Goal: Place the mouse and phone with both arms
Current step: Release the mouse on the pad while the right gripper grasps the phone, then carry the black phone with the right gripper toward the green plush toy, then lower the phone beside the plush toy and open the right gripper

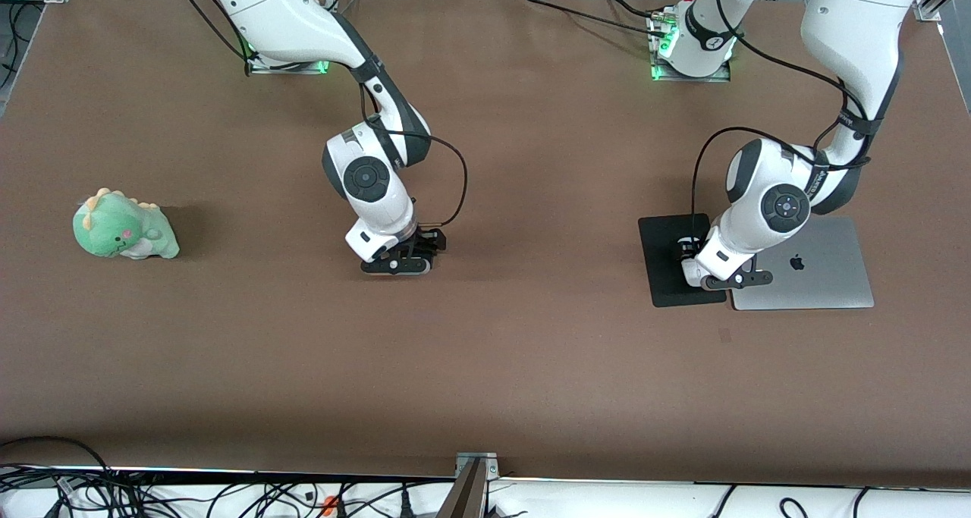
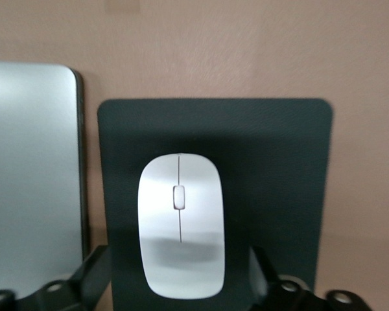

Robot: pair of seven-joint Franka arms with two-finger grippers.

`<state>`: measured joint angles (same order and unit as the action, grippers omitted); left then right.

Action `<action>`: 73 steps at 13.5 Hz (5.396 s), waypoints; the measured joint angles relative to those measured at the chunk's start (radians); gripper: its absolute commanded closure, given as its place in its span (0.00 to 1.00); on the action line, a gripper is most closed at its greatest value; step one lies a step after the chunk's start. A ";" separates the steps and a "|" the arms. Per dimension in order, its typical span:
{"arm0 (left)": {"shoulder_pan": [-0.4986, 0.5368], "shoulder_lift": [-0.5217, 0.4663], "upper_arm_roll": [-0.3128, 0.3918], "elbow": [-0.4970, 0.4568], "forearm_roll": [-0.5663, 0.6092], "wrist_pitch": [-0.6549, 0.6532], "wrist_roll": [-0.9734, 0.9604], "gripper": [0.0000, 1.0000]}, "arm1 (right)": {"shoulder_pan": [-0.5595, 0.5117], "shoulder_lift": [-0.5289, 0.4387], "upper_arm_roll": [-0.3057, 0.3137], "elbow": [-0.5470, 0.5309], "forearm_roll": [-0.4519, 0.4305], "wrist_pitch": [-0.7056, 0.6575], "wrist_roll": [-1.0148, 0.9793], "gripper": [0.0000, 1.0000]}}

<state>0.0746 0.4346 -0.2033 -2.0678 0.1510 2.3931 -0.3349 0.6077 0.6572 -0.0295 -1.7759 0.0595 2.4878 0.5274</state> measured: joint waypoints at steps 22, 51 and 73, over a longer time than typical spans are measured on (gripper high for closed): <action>0.105 -0.402 -0.038 0.437 -0.096 -0.797 0.136 0.00 | 0.000 0.015 -0.075 0.128 0.000 -0.278 -0.113 0.50; -0.039 -0.389 0.080 0.466 -0.113 -0.808 0.136 0.00 | -0.514 -0.198 -0.150 -0.440 0.001 0.228 -0.658 0.00; -0.041 -0.374 0.079 0.531 -0.113 -0.825 0.136 0.00 | -0.519 -0.640 -0.158 0.026 0.030 -0.808 -0.664 0.00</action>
<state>0.0335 0.0604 -0.1239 -1.5370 0.0385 1.5680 -0.1988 0.0889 0.0168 -0.1878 -1.7496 0.0896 1.6800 -0.1366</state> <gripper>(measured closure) 0.000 0.000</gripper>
